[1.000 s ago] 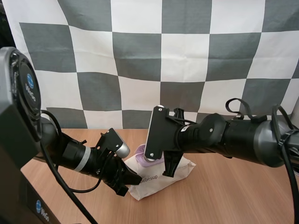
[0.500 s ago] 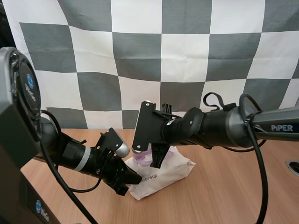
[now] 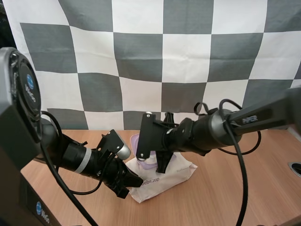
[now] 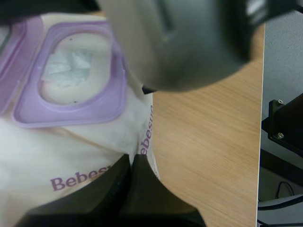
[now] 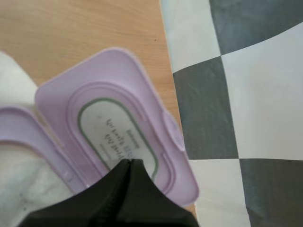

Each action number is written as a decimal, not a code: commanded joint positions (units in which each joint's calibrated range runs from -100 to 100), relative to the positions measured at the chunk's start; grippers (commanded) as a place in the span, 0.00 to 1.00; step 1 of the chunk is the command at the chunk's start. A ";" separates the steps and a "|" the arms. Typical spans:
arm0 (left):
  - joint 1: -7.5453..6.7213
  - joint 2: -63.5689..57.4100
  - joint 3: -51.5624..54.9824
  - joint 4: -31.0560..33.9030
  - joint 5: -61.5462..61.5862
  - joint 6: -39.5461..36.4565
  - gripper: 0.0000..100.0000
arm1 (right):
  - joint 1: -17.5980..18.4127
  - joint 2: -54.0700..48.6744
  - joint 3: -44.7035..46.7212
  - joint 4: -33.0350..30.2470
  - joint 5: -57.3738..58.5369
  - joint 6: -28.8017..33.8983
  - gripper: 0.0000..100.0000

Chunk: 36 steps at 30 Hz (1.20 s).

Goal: Open the wet wipes lid

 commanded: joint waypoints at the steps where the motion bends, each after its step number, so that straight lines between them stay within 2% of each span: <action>1: -0.04 0.04 0.01 -0.12 -0.88 1.01 0.00 | 0.03 1.31 -0.26 0.04 -4.32 -0.16 0.00; 15: -0.04 0.04 0.01 -1.03 -8.35 0.63 0.00 | 0.03 1.51 -0.26 0.46 -7.40 -0.16 0.02; 17: -0.04 0.04 0.01 -3.05 -11.67 -0.59 0.00 | 0.03 0.81 -0.26 2.54 -7.62 -0.07 0.21; 19: -0.04 0.04 0.01 -5.14 -15.66 -1.39 0.05 | 0.03 -0.67 -0.26 6.27 -9.54 -0.07 0.42; 21: -0.04 -0.25 0.01 -7.00 -20.31 -2.50 0.16 | 0.03 -2.62 -0.26 10.45 -14.98 -0.07 0.62; 23: -0.04 -1.45 0.01 -7.53 -24.06 -3.94 0.35 | 0.03 -4.55 -0.26 14.33 -21.77 -0.07 0.74; 25: -0.04 -3.26 -0.45 -7.53 -25.53 -6.53 0.60 | 0.03 -6.81 -0.26 17.45 -26.02 -0.07 0.82; 26: -0.04 -4.91 -0.90 -7.34 -25.93 -8.48 0.77 | 0.03 -8.56 -0.26 19.65 -27.33 -0.68 0.85; 28: -0.04 -8.09 -1.60 -6.58 -26.84 -12.66 0.97 | 0.03 -11.53 -0.26 22.50 -27.33 -1.90 0.87; 29: -0.04 -10.18 -1.96 -5.81 -27.25 -13.67 1.00 | 0.03 -13.34 -0.26 24.12 -27.16 -2.72 0.86; 33: -0.04 -19.81 -3.17 -1.35 -27.58 -17.11 1.00 | 0.03 -21.14 -0.26 29.61 -25.92 -2.77 0.86; 36: -0.04 -28.63 -3.22 -0.38 -28.56 -19.44 1.00 | 0.05 -28.03 -0.26 33.73 -25.67 -2.77 0.86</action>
